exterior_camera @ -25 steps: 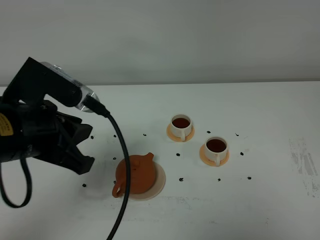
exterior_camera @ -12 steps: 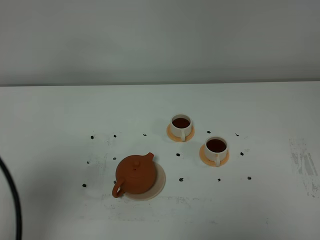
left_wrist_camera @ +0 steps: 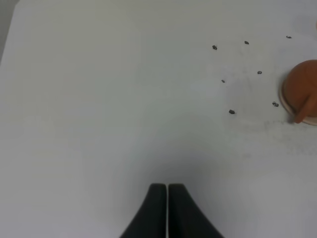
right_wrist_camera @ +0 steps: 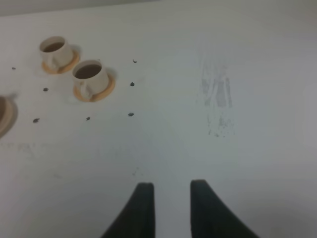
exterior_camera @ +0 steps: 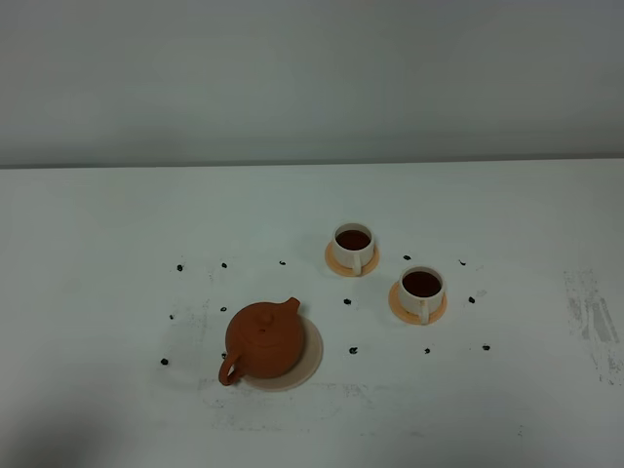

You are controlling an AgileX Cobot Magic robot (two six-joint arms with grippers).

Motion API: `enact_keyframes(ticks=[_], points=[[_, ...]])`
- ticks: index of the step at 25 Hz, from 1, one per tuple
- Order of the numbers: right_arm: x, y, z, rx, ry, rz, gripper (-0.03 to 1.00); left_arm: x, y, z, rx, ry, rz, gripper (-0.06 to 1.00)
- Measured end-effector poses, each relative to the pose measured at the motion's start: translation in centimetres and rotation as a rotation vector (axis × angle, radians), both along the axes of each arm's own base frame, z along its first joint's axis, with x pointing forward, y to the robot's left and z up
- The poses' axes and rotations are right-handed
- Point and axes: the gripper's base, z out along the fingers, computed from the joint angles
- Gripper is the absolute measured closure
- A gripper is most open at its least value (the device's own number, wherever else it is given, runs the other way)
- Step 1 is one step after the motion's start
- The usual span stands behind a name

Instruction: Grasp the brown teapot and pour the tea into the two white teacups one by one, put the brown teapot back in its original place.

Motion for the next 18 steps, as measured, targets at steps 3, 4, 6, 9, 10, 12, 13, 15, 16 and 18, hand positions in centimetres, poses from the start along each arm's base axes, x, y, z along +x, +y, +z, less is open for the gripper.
enact_keyframes(ticks=[3, 4, 6, 9, 10, 12, 13, 15, 16, 18], points=[[0.0, 0.0, 0.0, 0.000, 0.000, 0.000, 0.76, -0.2, 0.0, -2.1, -0.024, -0.017, 0.014, 0.93], [0.0, 0.0, 0.0, 0.000, 0.000, 0.000, 0.76, -0.3, 0.0, -2.7, -0.043, -0.010, 0.025, 0.93], [0.0, 0.0, 0.0, 0.000, 0.000, 0.000, 0.76, -1.0, 0.0, -3.6, -0.070, -0.002, 0.042, 0.93], [0.0, 0.0, 0.0, 0.000, 0.000, 0.000, 0.76, -1.8, 0.0, -4.8, -0.084, 0.017, 0.049, 0.93], [0.0, 0.0, 0.0, 0.000, 0.000, 0.000, 0.76, -2.0, -0.1, -5.2, -0.089, 0.017, 0.047, 0.93], [0.0, 0.0, 0.0, 0.000, 0.000, 0.000, 0.76, -2.2, -0.1, -5.9, -0.095, 0.020, 0.044, 0.93], [0.0, 0.0, 0.0, 0.000, 0.000, 0.000, 0.76, -2.3, -0.1, -6.2, -0.099, 0.019, 0.046, 0.93], [0.0, 0.0, 0.0, 0.000, 0.000, 0.000, 0.76, -2.6, -0.1, -6.8, -0.095, 0.026, 0.044, 0.93], [0.0, 0.0, 0.0, 0.000, 0.000, 0.000, 0.76, -2.8, -0.1, -6.9, -0.095, 0.020, 0.044, 0.93], [0.0, 0.0, 0.0, 0.000, 0.000, 0.000, 0.76, -3.2, -0.1, -7.0, -0.095, 0.000, 0.043, 0.93]])
